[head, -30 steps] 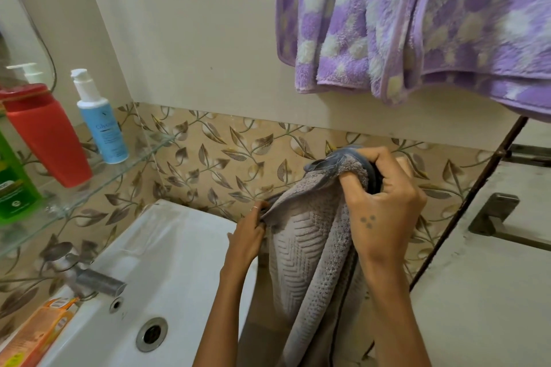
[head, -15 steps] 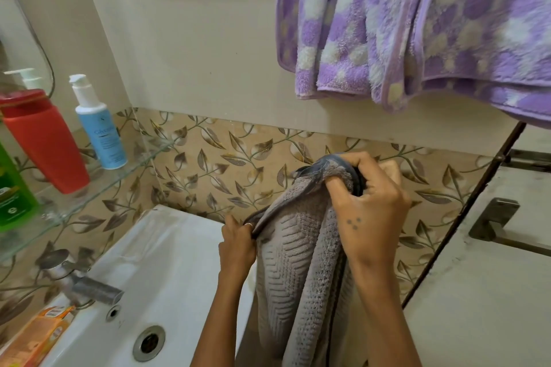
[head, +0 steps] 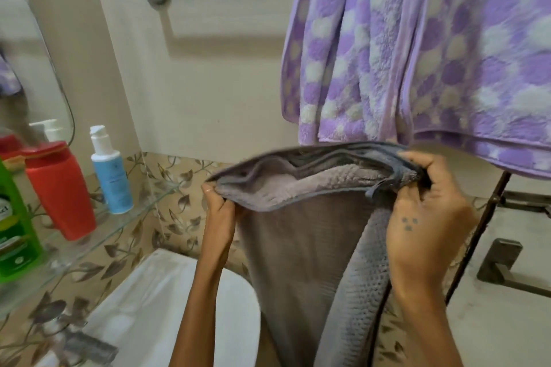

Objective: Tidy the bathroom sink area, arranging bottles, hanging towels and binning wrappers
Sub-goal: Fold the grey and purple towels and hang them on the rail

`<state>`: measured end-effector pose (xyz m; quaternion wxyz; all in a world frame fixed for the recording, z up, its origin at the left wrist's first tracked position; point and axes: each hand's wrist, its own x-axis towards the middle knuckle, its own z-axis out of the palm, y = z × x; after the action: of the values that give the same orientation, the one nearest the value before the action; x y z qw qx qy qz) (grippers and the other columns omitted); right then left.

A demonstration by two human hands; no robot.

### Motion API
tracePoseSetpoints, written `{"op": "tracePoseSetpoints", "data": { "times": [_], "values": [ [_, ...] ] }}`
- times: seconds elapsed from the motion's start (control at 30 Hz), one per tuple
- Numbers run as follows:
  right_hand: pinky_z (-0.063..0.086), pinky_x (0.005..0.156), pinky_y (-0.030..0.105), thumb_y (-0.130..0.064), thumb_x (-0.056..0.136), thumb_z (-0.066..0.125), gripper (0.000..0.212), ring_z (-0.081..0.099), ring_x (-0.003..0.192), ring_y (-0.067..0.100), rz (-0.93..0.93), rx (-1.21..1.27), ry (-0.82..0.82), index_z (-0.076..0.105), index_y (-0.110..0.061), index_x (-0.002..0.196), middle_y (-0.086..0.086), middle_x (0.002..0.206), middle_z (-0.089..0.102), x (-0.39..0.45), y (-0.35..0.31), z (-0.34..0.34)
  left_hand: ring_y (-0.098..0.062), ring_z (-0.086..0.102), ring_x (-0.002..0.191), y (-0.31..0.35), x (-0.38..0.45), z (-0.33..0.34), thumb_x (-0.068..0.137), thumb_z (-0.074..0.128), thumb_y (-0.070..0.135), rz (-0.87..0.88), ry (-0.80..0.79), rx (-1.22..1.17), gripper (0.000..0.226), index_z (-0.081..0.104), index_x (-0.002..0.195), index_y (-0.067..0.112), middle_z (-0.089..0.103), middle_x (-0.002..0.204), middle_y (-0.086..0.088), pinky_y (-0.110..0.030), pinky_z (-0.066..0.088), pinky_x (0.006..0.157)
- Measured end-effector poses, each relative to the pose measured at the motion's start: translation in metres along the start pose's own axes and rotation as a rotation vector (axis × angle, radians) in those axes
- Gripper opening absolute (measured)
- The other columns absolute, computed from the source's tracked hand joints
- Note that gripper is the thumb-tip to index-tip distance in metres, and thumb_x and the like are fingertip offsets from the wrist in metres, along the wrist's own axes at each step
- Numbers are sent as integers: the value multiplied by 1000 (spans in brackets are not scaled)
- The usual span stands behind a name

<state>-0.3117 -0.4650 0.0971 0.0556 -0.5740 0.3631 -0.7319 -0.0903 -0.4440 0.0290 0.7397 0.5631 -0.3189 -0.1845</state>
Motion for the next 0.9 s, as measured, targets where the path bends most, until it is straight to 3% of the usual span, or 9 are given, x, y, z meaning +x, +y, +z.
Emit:
{"op": "tracePoseSetpoints", "data": {
  "times": [0.1,0.17,0.23,0.37,0.43,0.47,0.57,0.73,0.9],
  "values": [
    [39,77,11,13,74,44,34,57,84,14,-237,-5,55,67,0,94,11,88,68,11,-19,9,-3,42,116,37,13,3,84,60,9,329,-118,250,76,8,131,37,38,126,21,-14,35,97],
    [38,92,12,18,74,42,38,56,101,14,-407,-6,9,66,2,99,10,102,66,17,-31,16,-2,25,124,60,28,2,85,56,-5,469,-104,449,93,-13,141,22,21,143,12,-2,23,95],
    [37,101,18,23,72,42,49,52,114,18,-546,-51,-70,63,1,110,12,121,61,25,-42,23,-16,21,130,88,40,-2,84,49,-13,576,-61,583,92,-25,137,-2,10,151,-9,-6,20,96],
    [52,89,34,13,63,32,74,49,123,34,-749,-247,-236,33,-2,135,13,148,29,45,-73,38,-34,30,130,143,56,-19,72,46,-23,839,-2,628,91,-10,139,1,25,142,-15,-39,25,111],
    [56,75,36,10,64,38,76,57,111,38,-801,-308,-260,28,-1,138,18,149,19,60,-93,48,-52,43,112,170,66,-25,64,54,-21,897,110,780,77,23,135,-17,46,118,-38,-58,37,96],
    [56,70,36,10,62,44,78,61,101,38,-827,-331,-244,32,0,139,22,149,22,68,-101,53,-56,44,103,183,74,-28,62,56,-19,894,184,843,79,25,134,-16,47,111,-42,-58,41,87],
    [52,63,33,14,62,48,77,63,73,31,-941,-415,-133,40,0,137,23,145,37,96,-126,72,-52,48,105,221,93,-36,68,54,-13,940,258,816,95,7,147,10,40,128,-38,-51,44,81],
    [52,62,31,10,77,37,63,61,62,20,-1081,-536,25,44,-11,137,11,142,46,156,-156,126,-47,53,109,263,140,-45,70,52,-13,947,172,843,108,-13,143,33,22,153,-19,-50,48,86],
    [51,59,20,3,76,52,62,59,56,6,-1119,-771,83,52,-23,132,-5,136,54,227,-172,167,-31,11,143,307,201,-41,68,56,-12,877,21,863,110,-16,145,19,-7,157,-14,-31,20,112]
  ]
}}
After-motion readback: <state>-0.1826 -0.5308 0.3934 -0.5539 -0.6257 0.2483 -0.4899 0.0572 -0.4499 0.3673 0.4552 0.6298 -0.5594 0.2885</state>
